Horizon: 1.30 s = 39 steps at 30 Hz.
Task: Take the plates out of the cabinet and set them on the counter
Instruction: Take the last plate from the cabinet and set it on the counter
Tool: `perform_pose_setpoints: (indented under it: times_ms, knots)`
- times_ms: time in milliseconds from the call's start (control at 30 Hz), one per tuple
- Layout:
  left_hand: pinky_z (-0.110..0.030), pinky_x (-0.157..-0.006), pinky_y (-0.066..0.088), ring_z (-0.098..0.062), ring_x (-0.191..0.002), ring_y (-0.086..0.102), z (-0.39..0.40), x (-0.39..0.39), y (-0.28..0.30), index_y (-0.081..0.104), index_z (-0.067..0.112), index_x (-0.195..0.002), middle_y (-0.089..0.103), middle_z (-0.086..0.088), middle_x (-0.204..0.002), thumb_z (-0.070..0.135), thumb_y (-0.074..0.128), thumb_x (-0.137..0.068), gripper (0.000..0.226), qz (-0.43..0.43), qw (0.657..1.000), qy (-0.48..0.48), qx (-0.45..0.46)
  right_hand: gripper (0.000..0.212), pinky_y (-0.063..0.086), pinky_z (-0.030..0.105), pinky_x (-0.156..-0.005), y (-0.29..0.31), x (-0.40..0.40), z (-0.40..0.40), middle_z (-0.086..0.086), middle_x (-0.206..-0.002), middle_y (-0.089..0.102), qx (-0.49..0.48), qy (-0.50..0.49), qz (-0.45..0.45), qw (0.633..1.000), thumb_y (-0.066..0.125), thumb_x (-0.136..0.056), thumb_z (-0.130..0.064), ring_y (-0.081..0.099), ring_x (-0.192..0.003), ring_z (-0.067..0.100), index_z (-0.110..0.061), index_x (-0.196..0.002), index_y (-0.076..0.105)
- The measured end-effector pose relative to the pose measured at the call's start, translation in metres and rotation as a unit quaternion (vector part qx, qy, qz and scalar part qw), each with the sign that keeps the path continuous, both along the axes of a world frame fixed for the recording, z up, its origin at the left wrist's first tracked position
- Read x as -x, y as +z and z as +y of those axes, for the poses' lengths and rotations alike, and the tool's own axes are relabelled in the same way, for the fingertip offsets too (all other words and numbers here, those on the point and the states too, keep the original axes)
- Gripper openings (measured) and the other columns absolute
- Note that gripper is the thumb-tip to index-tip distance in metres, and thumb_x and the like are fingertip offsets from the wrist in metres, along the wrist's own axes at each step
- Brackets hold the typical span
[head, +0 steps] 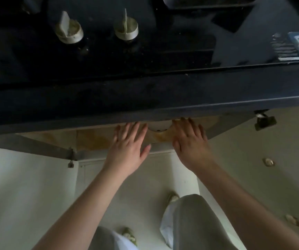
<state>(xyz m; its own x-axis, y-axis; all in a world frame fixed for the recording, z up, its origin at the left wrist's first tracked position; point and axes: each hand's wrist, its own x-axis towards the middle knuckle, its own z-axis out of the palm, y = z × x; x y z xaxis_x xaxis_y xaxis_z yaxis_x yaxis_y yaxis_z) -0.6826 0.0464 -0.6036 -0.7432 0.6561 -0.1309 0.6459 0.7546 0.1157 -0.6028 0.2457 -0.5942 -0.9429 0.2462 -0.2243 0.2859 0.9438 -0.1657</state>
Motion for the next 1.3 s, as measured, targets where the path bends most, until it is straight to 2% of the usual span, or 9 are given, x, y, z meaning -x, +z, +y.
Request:
perform_pose_setpoints:
  times_ms: [100,333,433,567,667,800,1100,1200,1300]
  knots:
    - [-0.058,-0.114,0.027,-0.036,-0.137,0.039,0.012,0.018,-0.034,0.043,0.014,-0.148,0.047,-0.014,-0.149,0.051,0.033,-0.096,0.064,0.021,1.000,0.006,-0.016,0.068,0.016,0.050,-0.117,-0.028,0.015,0.011,0.013,-0.157,0.029,-0.015,-0.004,0.038,0.999,0.011,-0.091,-0.042,0.022,-0.144,0.035,-0.018,-0.152,0.029]
    - [-0.057,-0.109,0.032,-0.032,-0.140,0.035,0.025,0.038,-0.090,0.042,0.015,-0.147,0.039,-0.009,-0.154,0.048,0.040,-0.097,0.060,0.131,0.986,-0.013,-0.103,0.054,0.029,0.050,-0.110,-0.070,0.035,0.021,0.018,-0.142,0.049,-0.014,0.029,0.186,0.982,0.033,-0.095,-0.033,0.043,-0.131,0.040,-0.008,-0.139,0.051]
    - [-0.056,-0.109,0.031,-0.029,-0.142,0.033,0.029,0.034,-0.108,0.040,0.016,-0.148,0.038,-0.008,-0.155,0.046,0.039,-0.099,0.057,0.181,0.972,-0.039,-0.143,0.051,0.036,0.048,-0.106,-0.084,0.026,0.023,0.015,-0.142,0.050,0.002,0.048,0.226,0.973,0.034,-0.097,-0.033,0.042,-0.132,0.035,-0.008,-0.137,0.052]
    - [-0.057,-0.114,0.025,-0.028,-0.144,0.031,0.030,0.024,-0.128,0.041,0.014,-0.148,0.039,-0.011,-0.155,0.043,0.039,-0.101,0.055,0.230,0.952,-0.092,-0.177,0.049,0.034,0.041,-0.106,-0.103,0.009,0.027,0.010,-0.142,0.050,0.018,0.066,0.261,0.963,0.037,-0.098,-0.033,0.041,-0.134,0.029,-0.011,-0.140,0.050]
    - [-0.057,-0.113,0.029,-0.029,-0.141,0.036,0.030,0.021,-0.150,0.046,0.015,-0.144,0.047,-0.012,-0.148,0.042,0.042,-0.099,0.054,0.232,0.944,-0.149,-0.179,0.050,0.039,0.045,-0.105,-0.118,0.003,0.034,0.007,-0.143,0.049,0.047,0.110,0.251,0.961,0.037,-0.098,-0.036,0.044,-0.131,0.028,-0.012,-0.141,0.049]
    - [-0.056,-0.110,0.034,-0.029,-0.137,0.042,0.029,0.031,-0.186,0.054,0.014,-0.139,0.054,-0.011,-0.142,0.043,0.050,-0.095,0.053,0.217,0.947,-0.194,-0.136,0.050,0.039,0.041,-0.105,-0.141,0.000,0.053,0.001,-0.147,0.045,0.060,0.136,0.220,0.964,0.036,-0.098,-0.039,0.043,-0.130,0.023,-0.019,-0.144,0.046]
    - [-0.053,-0.100,0.045,-0.033,-0.129,0.050,0.044,0.060,-0.280,0.051,0.011,-0.142,0.052,-0.013,-0.144,0.047,0.044,-0.093,0.061,0.130,0.979,-0.153,-0.043,0.050,0.025,0.041,-0.115,-0.230,0.027,0.083,-0.005,-0.159,0.025,0.087,0.117,0.141,0.979,0.040,-0.103,-0.032,0.021,-0.145,0.022,-0.028,-0.151,0.030]
    - [-0.056,-0.111,0.034,-0.031,-0.139,0.041,0.052,0.078,-0.315,0.040,0.014,-0.149,0.041,-0.012,-0.153,0.053,0.029,-0.095,0.068,0.091,0.987,-0.130,0.012,0.052,0.022,0.041,-0.116,-0.263,0.046,0.092,-0.005,-0.161,0.021,0.069,0.133,0.108,0.983,0.037,-0.102,-0.037,0.021,-0.144,0.024,-0.029,-0.152,0.025]
    - [-0.053,-0.118,0.009,-0.028,-0.150,0.012,0.061,0.099,-0.350,0.015,0.019,-0.157,0.013,-0.008,-0.164,0.055,0.023,-0.097,0.070,0.051,0.988,-0.128,0.071,0.056,0.020,0.043,-0.115,-0.294,0.066,0.100,-0.008,-0.162,0.013,0.041,0.118,0.066,0.990,0.026,-0.100,-0.046,0.017,-0.145,0.023,-0.034,-0.153,0.015]
